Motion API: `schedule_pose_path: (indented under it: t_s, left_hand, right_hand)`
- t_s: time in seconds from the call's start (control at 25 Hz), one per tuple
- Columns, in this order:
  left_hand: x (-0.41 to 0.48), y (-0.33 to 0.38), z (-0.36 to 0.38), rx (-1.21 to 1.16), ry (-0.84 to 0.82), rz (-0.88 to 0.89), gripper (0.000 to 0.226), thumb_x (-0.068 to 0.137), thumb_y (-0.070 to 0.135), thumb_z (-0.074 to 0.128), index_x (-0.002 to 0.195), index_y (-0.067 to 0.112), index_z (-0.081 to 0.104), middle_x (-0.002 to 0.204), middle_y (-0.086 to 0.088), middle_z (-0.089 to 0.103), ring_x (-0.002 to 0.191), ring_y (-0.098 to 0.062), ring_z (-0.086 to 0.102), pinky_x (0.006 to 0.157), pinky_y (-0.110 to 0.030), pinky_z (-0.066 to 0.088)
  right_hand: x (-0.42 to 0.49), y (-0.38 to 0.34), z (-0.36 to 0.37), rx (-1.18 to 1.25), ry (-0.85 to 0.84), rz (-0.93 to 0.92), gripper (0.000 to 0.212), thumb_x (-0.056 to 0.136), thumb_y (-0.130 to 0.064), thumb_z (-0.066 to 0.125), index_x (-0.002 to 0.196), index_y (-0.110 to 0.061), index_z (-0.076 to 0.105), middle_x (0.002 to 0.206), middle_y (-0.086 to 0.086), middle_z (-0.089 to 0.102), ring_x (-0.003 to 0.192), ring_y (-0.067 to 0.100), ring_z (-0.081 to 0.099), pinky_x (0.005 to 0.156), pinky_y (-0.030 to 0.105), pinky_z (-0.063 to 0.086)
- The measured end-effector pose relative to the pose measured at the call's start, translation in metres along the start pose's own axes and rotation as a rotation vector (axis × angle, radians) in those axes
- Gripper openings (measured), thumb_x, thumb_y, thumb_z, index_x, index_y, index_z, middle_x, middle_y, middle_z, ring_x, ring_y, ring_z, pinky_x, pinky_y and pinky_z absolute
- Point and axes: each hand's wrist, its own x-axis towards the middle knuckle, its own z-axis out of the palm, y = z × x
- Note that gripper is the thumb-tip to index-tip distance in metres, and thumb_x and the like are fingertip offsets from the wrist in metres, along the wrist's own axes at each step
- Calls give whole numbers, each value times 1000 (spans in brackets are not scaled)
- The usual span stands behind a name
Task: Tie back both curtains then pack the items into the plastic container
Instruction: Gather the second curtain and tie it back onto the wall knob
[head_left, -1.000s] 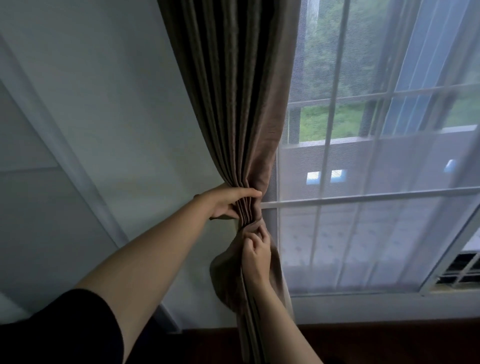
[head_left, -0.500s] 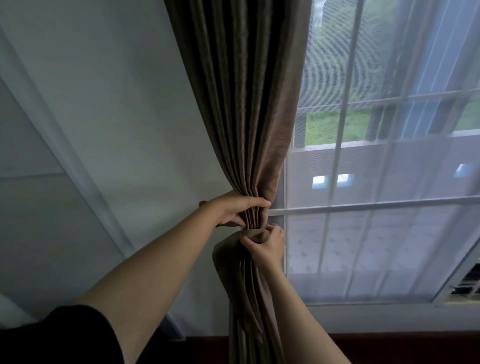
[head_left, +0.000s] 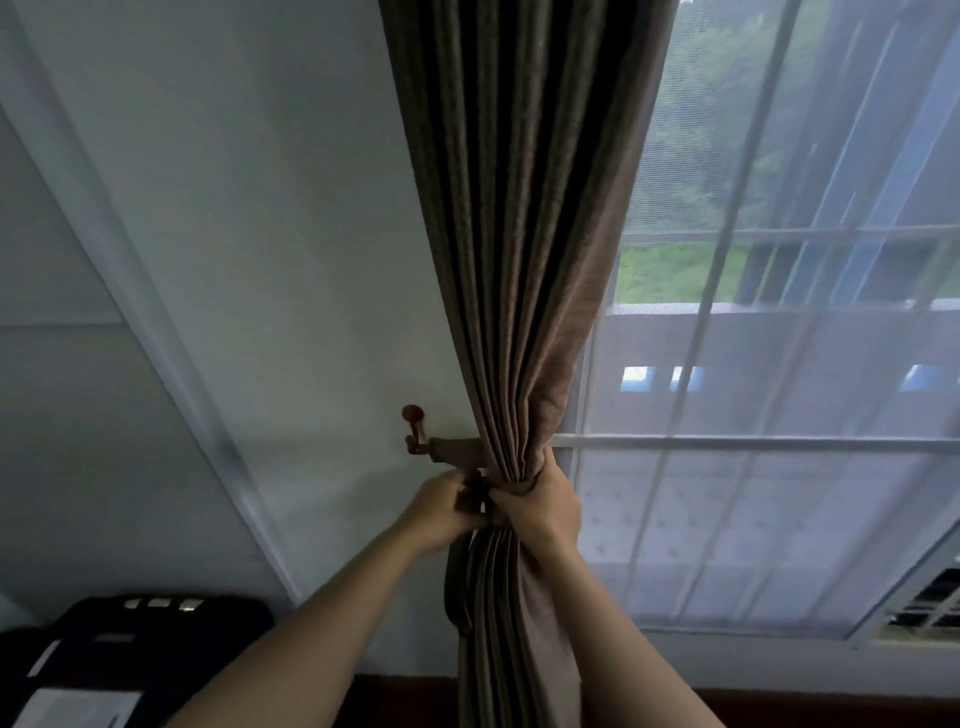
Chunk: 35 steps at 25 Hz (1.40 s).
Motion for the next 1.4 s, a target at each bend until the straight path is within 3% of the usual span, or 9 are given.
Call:
schedule_pose_path:
  t_s: [0.16, 0.24, 0.44, 0.56, 0.68, 0.92, 1.16, 1.28, 1.4]
  left_hand:
    - [4, -5, 24, 14, 77, 84, 36, 84, 1, 58, 118, 9, 63, 107, -4, 66, 97, -13, 61, 75, -14, 43]
    - [4, -9, 27, 26, 78, 83, 31, 83, 2, 56, 110, 11, 68, 107, -5, 70, 94, -13, 64, 78, -20, 48]
    - [4, -16, 24, 70, -2, 84, 17, 84, 10, 55, 87, -1, 67, 86, -18, 70, 80, -31, 65, 73, -42, 50]
    - [6, -15, 23, 162, -20, 123, 18, 86, 9, 56, 82, -6, 63, 79, -19, 67, 74, -31, 64, 63, -31, 44]
    - [3, -11, 23, 258, -37, 147, 15, 86, 1, 51, 72, 0, 56, 65, -4, 55, 69, -26, 57, 58, -24, 33]
    - [-5, -3, -42, 437, 149, 297, 24, 93, 7, 47, 108, 9, 66, 100, -6, 66, 92, -20, 62, 83, -30, 49]
    - [11, 32, -62, 664, 340, 329, 21, 89, 12, 51, 98, 15, 70, 97, -4, 62, 98, -24, 52, 82, -40, 44]
    - [17, 56, -35, 242, 422, 173, 17, 90, 14, 46, 93, 7, 61, 96, -8, 60, 91, -26, 57, 80, -43, 49]
    - [15, 62, -14, -310, 296, 37, 28, 91, -1, 46, 117, 3, 57, 104, -8, 64, 90, -23, 65, 81, -36, 57]
  right_hand:
    - [2, -1, -20, -7, -187, -38, 61, 47, -47, 77, 101, -39, 50, 94, -12, 66, 86, 10, 64, 75, 39, 56]
    - [3, -16, -28, 19, -114, -45, 64, 49, -57, 81, 101, -35, 52, 92, -14, 65, 85, 10, 63, 73, 31, 55]
    - [-5, -47, -20, 174, 58, -171, 83, 57, -33, 84, 124, -31, 35, 94, -18, 58, 92, 13, 61, 78, 29, 51]
    - [-5, -60, -24, 162, 86, -284, 102, 60, -29, 83, 138, -35, 18, 97, -30, 49, 92, 4, 53, 75, 24, 45]
    - [-3, -70, -31, 161, 139, -337, 99, 68, -25, 78, 142, -36, 13, 104, -19, 58, 95, 13, 61, 75, 28, 48]
    - [-7, -65, -46, 69, 165, -229, 97, 70, -32, 76, 145, -27, 14, 115, 9, 65, 103, 35, 61, 82, 41, 52]
    - [-23, -54, -38, 93, 169, -230, 81, 67, -32, 78, 133, -24, 31, 108, 2, 66, 99, 27, 63, 79, 38, 52]
    - [-30, -49, -43, 151, 106, -242, 80, 65, -28, 80, 130, -25, 33, 105, -9, 63, 97, 14, 62, 79, 30, 54]
    - [-31, -34, -52, 352, -78, -292, 74, 68, -12, 72, 132, -20, 38, 104, -9, 64, 98, 10, 64, 82, 26, 54]
